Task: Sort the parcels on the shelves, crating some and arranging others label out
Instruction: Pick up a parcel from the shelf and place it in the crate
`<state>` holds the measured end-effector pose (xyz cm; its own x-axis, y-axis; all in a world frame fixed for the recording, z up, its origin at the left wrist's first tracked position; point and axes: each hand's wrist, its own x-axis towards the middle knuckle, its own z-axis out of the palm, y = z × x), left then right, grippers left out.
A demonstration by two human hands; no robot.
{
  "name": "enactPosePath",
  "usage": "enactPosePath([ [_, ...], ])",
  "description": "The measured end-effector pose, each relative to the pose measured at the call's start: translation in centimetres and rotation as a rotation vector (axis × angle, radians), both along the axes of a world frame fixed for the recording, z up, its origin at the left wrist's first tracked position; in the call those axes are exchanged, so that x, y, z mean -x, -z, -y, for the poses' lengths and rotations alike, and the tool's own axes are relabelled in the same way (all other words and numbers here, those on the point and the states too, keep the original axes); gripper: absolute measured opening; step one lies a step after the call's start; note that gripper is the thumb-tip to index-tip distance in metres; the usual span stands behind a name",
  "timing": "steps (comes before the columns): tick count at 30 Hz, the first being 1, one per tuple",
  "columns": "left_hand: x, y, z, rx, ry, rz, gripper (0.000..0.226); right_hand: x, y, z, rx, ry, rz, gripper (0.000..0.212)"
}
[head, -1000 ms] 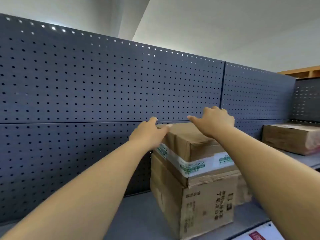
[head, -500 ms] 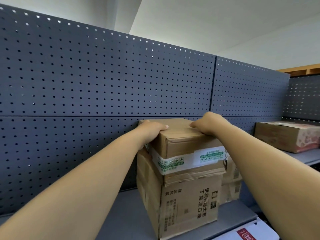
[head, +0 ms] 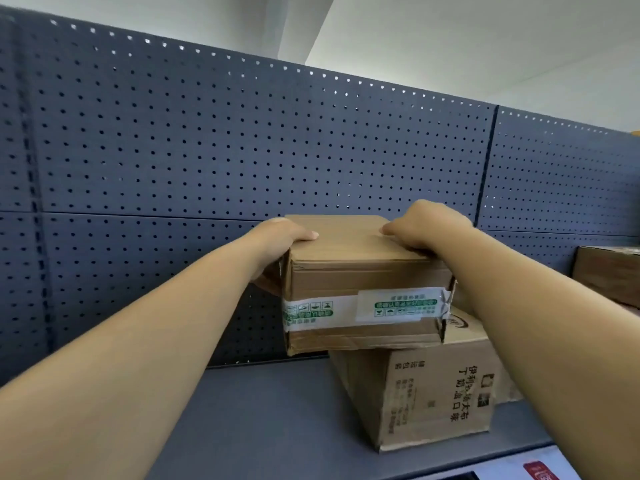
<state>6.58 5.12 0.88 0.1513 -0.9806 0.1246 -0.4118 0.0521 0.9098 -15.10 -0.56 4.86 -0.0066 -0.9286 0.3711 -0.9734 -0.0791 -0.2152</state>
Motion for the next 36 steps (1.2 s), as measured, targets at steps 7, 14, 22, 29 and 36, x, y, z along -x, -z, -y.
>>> enactPosePath([
  [7, -10.0, 1.2, -4.2, 0.010, -0.117, 0.000, 0.031, -8.8, 1.3, -2.8, -0.002, -0.131, -0.026, 0.031],
  [14, -17.8, 3.4, -9.2, -0.110, -0.252, -0.076, 0.053, -17.7, 4.6, -5.2, -0.025, -0.241, -0.054, 0.031],
  [22, -23.4, 7.3, -12.4, -0.195, -0.333, -0.112, 0.033, -24.6, 9.8, -7.6, -0.095, -0.308, -0.035, 0.028],
  [29, -25.8, 11.0, -12.7, -0.269, -0.355, -0.044, 0.032, -27.4, 14.0, -8.6, -0.178, -0.290, -0.054, 0.043],
  [36, -26.2, 13.7, -12.2, -0.304, -0.358, 0.022, 0.018, -28.2, 16.4, -9.0, -0.244, -0.257, -0.076, 0.046],
])
